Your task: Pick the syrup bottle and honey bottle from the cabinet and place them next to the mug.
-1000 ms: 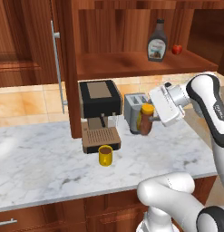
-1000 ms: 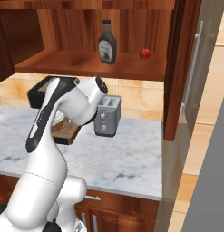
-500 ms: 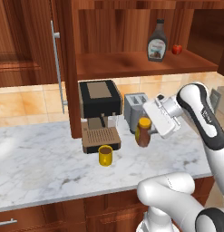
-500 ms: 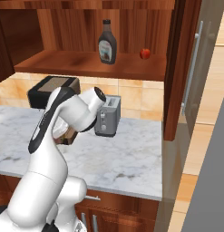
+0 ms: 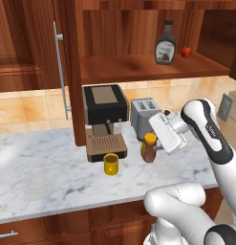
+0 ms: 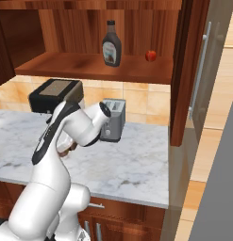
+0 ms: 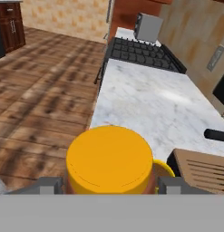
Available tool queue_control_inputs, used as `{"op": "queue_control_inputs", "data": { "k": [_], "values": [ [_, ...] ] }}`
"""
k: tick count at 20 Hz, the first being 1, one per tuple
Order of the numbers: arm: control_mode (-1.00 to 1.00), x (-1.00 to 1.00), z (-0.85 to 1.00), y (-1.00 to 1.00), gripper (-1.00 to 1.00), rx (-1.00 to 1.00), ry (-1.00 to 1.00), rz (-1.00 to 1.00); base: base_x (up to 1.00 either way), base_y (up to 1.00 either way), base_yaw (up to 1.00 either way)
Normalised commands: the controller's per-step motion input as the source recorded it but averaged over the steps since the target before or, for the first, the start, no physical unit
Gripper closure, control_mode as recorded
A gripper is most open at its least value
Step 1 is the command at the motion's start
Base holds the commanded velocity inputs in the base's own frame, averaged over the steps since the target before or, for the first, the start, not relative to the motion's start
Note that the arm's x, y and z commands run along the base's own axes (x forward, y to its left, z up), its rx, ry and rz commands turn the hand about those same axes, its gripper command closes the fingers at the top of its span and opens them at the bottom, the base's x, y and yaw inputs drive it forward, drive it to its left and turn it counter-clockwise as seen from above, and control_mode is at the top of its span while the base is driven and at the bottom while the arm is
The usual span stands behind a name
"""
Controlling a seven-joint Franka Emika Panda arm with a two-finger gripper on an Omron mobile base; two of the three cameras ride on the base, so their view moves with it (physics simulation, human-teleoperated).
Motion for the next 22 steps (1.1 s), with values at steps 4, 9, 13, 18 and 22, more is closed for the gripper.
{"op": "queue_control_inputs", "data": {
  "k": [4, 9, 13, 18, 22],
  "values": [
    [-1.0, 0.54, -0.2, 0.0, 1.0, 0.0, 0.0, -0.03, 0.0, 0.0, 0.0],
    [-1.0, 0.59, -0.14, 0.0, 1.0, 0.0, 0.0, -0.03, 0.0, 0.0, 0.0],
    [-1.0, 0.35, -0.2, 0.0, 1.0, 0.0, 0.01, 0.0, 0.0, 0.0, 0.0],
    [-1.0, 0.0, -0.43, 0.0, 1.0, 0.02, 0.06, 0.0, 0.0, 0.0, 0.0],
    [-1.0, 0.0, -0.46, 0.0, 1.0, 0.06, 0.0, 0.0, 0.0, 0.0, 0.0]
  ]
}}
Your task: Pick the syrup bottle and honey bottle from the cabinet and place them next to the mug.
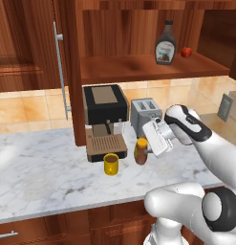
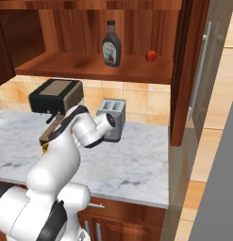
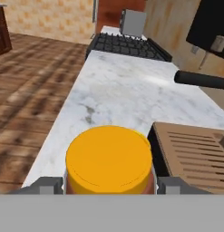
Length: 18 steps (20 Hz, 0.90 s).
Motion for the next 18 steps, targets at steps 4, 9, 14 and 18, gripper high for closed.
{"op": "queue_control_inputs", "data": {
  "k": [4, 9, 14, 18],
  "values": [
    [-1.0, 0.12, -0.21, 0.0, 1.0, 0.1, 0.0, 0.0, 0.0, 0.0, 0.0],
    [-1.0, 0.34, -0.09, 0.11, 1.0, 0.07, -0.01, -0.03, 0.0, 0.0, 0.0],
    [-1.0, 0.05, 0.0, 0.12, 1.0, 0.02, 0.0, -0.01, 0.0, 0.0, 0.0],
    [-1.0, 0.04, 0.0, 0.1, 1.0, 0.0, -0.05, 0.0, 0.0, 0.0, 0.0]
  ]
}}
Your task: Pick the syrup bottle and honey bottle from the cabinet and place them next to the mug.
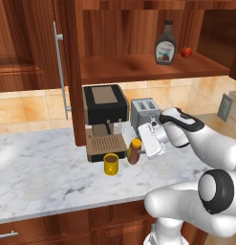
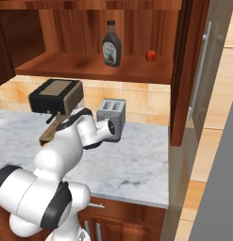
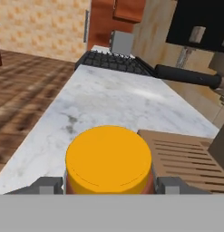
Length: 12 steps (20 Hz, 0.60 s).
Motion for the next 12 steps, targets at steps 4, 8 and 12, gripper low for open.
{"op": "queue_control_inputs", "data": {
  "k": [4, 8, 12],
  "values": [
    [-1.0, 0.0, -0.17, 0.16, 1.0, 0.0, -0.01, 0.0, 0.0, 0.0, 0.0],
    [-1.0, 0.0, -0.29, 0.21, 1.0, 0.0, 0.0, -0.02, 0.0, 0.0, 0.0],
    [-1.0, 0.0, -0.21, 0.04, 1.0, 0.0, 0.0, -0.02, 0.0, 0.0, 0.0]
  ]
}}
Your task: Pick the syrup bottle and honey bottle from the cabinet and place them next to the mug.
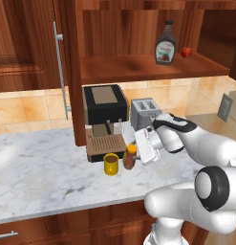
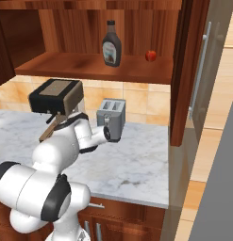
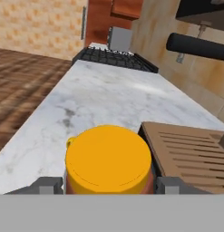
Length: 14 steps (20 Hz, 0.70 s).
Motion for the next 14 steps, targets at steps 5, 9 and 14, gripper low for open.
{"op": "queue_control_inputs", "data": {
  "k": [5, 9, 14],
  "values": [
    [-1.0, 0.0, 0.0, -0.03, 1.0, 0.0, -0.03, -0.06, 0.0, 0.0, 0.0],
    [-1.0, 0.0, 0.0, 0.0, 1.0, -0.06, 0.0, -0.06, 0.0, 0.0, 0.0],
    [-1.0, 0.0, 0.0, 0.0, 1.0, -0.06, 0.0, -0.07, 0.0, 0.0, 0.0]
  ]
}}
